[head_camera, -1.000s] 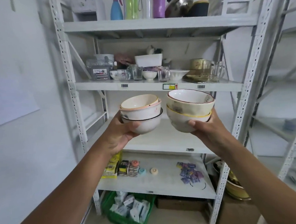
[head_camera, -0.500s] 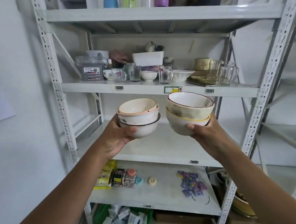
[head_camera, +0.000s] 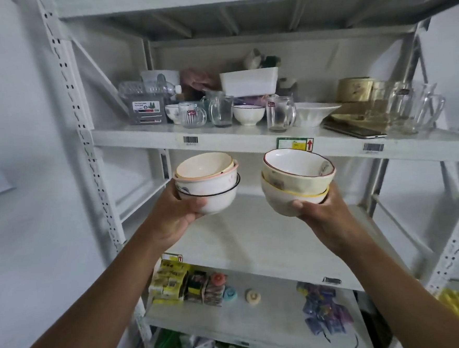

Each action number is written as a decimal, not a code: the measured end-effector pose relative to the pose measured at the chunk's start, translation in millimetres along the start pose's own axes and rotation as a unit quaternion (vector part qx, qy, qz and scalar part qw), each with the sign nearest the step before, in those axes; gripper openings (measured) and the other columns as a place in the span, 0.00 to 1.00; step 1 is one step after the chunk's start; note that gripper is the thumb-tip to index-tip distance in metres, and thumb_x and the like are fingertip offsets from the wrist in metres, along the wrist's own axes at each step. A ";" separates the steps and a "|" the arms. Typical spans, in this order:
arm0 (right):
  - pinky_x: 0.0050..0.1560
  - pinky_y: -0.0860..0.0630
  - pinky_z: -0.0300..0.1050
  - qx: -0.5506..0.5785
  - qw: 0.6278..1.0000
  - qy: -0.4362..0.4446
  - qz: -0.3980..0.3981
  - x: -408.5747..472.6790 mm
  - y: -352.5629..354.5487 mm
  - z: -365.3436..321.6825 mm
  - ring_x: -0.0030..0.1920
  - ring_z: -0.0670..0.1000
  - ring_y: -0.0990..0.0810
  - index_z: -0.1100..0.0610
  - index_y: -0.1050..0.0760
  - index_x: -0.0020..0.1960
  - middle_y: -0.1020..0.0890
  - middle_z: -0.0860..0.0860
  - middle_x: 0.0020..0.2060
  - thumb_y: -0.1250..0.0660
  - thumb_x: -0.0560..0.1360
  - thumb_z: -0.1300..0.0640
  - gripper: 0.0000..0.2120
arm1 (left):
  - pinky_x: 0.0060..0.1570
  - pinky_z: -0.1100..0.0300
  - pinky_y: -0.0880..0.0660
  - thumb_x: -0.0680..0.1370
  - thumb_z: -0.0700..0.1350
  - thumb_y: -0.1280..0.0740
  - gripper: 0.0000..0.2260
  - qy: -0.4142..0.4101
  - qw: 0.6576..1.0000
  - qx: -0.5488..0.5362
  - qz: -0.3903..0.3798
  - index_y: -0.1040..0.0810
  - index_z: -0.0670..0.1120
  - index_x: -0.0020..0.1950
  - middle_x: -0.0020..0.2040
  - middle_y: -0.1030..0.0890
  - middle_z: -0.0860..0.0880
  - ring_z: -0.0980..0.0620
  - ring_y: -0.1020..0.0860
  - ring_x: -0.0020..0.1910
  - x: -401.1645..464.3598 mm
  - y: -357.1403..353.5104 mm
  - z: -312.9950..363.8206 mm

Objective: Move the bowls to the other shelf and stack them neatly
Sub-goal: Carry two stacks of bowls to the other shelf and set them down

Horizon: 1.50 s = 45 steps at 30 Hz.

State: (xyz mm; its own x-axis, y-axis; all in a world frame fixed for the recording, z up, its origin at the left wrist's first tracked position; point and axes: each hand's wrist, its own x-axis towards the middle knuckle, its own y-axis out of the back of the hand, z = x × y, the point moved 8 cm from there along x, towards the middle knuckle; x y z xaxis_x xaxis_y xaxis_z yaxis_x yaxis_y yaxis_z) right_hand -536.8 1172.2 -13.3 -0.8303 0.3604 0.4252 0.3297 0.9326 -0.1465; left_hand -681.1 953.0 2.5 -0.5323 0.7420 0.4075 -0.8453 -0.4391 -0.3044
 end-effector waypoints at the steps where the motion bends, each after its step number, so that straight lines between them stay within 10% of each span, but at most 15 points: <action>1: 0.68 0.34 0.72 -0.002 1.000 -0.007 0.004 7.5 2.0 8.3 0.70 0.68 0.29 0.57 0.40 0.77 0.27 0.64 0.69 0.19 0.62 0.61 0.49 | 0.55 0.44 0.22 0.56 0.44 0.16 0.37 0.001 1.000 0.005 -0.003 0.22 0.45 0.63 0.61 0.20 0.39 0.40 0.23 0.62 6.2 5.6 -3.0; 16: 0.53 0.20 0.48 -0.023 0.998 -0.005 0.051 86.3 -8.1 104.6 0.65 0.61 0.22 0.54 0.35 0.74 0.22 0.58 0.66 0.21 0.60 0.62 0.45 | 0.59 0.42 0.24 0.56 0.44 0.16 0.45 0.036 0.999 0.024 -0.010 0.29 0.41 0.70 0.65 0.24 0.36 0.38 0.25 0.65 89.4 132.4 -49.2; 31: 0.57 0.22 0.55 0.006 0.994 -0.065 0.082 179.0 24.6 229.5 0.67 0.66 0.25 0.55 0.36 0.74 0.24 0.61 0.66 0.19 0.60 0.63 0.47 | 0.60 0.46 0.27 0.62 0.24 0.33 0.36 0.029 0.998 0.001 0.059 0.30 0.40 0.70 0.64 0.24 0.37 0.40 0.25 0.64 151.7 233.4 -139.3; 39: 0.64 0.28 0.72 -0.019 0.991 -0.104 0.076 216.4 43.7 334.7 0.67 0.67 0.26 0.52 0.36 0.74 0.24 0.60 0.67 0.17 0.61 0.64 0.47 | 0.58 0.49 0.24 0.58 0.32 0.23 0.45 0.052 0.989 0.020 0.140 0.36 0.40 0.73 0.69 0.30 0.31 0.39 0.27 0.65 167.8 296.9 -207.0; 45: 0.59 0.22 0.62 -0.051 0.990 -0.105 0.083 234.3 37.2 398.9 0.64 0.66 0.24 0.53 0.33 0.72 0.21 0.60 0.64 0.19 0.63 0.68 0.42 | 0.53 0.53 0.21 0.52 0.39 0.16 0.51 0.069 0.974 0.047 0.210 0.35 0.40 0.72 0.67 0.25 0.37 0.43 0.25 0.62 169.8 336.1 -263.0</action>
State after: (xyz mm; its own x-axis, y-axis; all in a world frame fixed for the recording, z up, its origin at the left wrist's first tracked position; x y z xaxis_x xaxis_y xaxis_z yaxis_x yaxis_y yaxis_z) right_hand -898.3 1298.7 -275.4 -0.8328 0.5138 0.2062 0.5036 0.8577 -0.1032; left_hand -1043.2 1064.6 -257.0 -0.8264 0.5449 0.1422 -0.5580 -0.7585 -0.3367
